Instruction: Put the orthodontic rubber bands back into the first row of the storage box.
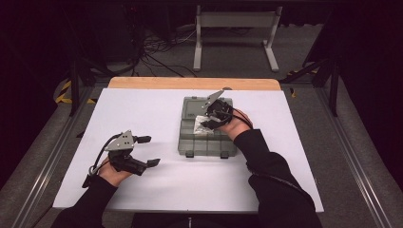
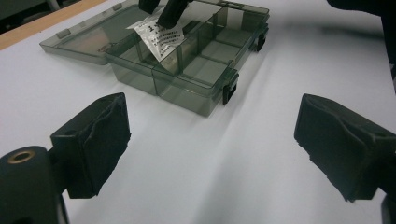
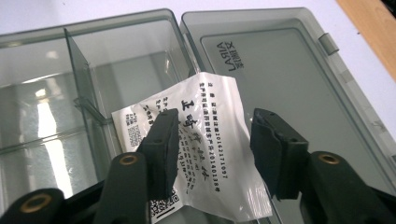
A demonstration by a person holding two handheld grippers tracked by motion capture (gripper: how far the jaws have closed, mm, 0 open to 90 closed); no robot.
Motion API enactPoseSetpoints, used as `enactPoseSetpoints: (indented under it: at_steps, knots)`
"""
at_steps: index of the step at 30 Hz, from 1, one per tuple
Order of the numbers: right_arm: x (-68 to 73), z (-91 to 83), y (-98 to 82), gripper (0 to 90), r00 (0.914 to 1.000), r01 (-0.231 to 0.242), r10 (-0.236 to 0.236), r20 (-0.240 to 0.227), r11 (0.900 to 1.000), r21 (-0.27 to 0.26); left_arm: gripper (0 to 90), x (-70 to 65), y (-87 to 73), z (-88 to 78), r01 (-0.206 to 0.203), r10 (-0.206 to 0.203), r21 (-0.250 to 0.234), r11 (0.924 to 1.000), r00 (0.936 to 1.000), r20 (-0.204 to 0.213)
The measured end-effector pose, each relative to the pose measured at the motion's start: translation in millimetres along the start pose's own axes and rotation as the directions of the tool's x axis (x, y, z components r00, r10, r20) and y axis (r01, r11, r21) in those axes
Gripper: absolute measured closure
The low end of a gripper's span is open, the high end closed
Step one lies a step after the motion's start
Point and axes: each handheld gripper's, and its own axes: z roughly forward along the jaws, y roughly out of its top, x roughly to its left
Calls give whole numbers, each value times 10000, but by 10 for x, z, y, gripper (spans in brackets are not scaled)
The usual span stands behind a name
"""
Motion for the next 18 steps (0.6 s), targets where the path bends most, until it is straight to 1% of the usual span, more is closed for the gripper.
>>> enactPoseSetpoints:
  at_steps: [1, 2, 4, 5, 6, 7, 8, 9, 10, 11, 14, 15, 16, 18]
  knots:
    - [4, 11, 0, 568, 10000, -4, 4, 16, 10000, 56, 113, 0, -1, -1, 13, -13, -8, 10000, 10000, 3]
    - [11, 25, -2, 613, 9999, 114, -115, 53, 9999, 115, 112, -5, -3, 1, 106, -106, -22, 9999, 9999, 24]
    - [25, 30, -4, 673, 9992, 347, -350, 200, 9993, 136, 112, -3, -3, 3, 90, -90, -9, 10000, 10000, 27]
    - [30, 21, -3, 720, 9988, 388, -390, 301, 9992, 96, 113, 3, -1, 1, -9, 9, 11, 10000, 10000, -42]
    - [34, 7, -1, 748, 9986, 430, -432, 321, 9991, 56, 112, 2, -1, 2, -22, 22, 21, 10000, 10000, -34]
    - [39, -10, 4, 776, 9978, 510, -510, 412, 9987, 22, 112, 2, -1, 2, -22, 22, 21, 10000, 10000, -34]
    - [49, -25, 8, 816, 9972, 534, -532, 523, 9986, -30, 112, -4, -3, 7, 79, -79, 20, 10000, 10000, 54]
    - [49, -42, 12, 836, 9965, 613, -607, 571, 9981, -94, 112, 3, -1, 4, -28, 28, 28, 10000, 10000, -35]
    - [53, -56, 16, 864, 9970, 558, -551, 553, 9984, -123, 113, 3, 0, 3, -28, 28, 24, 10000, 10000, -37]
    - [53, -56, 16, 864, 9970, 558, -551, 553, 9984, -123, 112, 3, 0, 3, -28, 28, 24, 10000, 10000, -37]
    - [75, -100, 34, 871, 9978, 605, -599, 291, 9980, -176, 112, 1, 0, 4, -24, 24, 22, 10000, 10000, -39]
    - [93, -101, 39, 872, 9983, 576, -575, 120, 9983, -80, 112, -6, -2, 9, 72, -72, 26, 10000, 10000, 43]
    - [107, -95, 40, 872, 9982, 601, -601, -69, 9982, -18, 112, -1, 1, 9, -34, 34, 43, 10000, 10000, 8]
    - [127, -71, 40, 873, 9977, 587, -583, -345, 9982, 105, 112, -11, 0, 13, 54, -54, 32, 10000, 10000, 39]
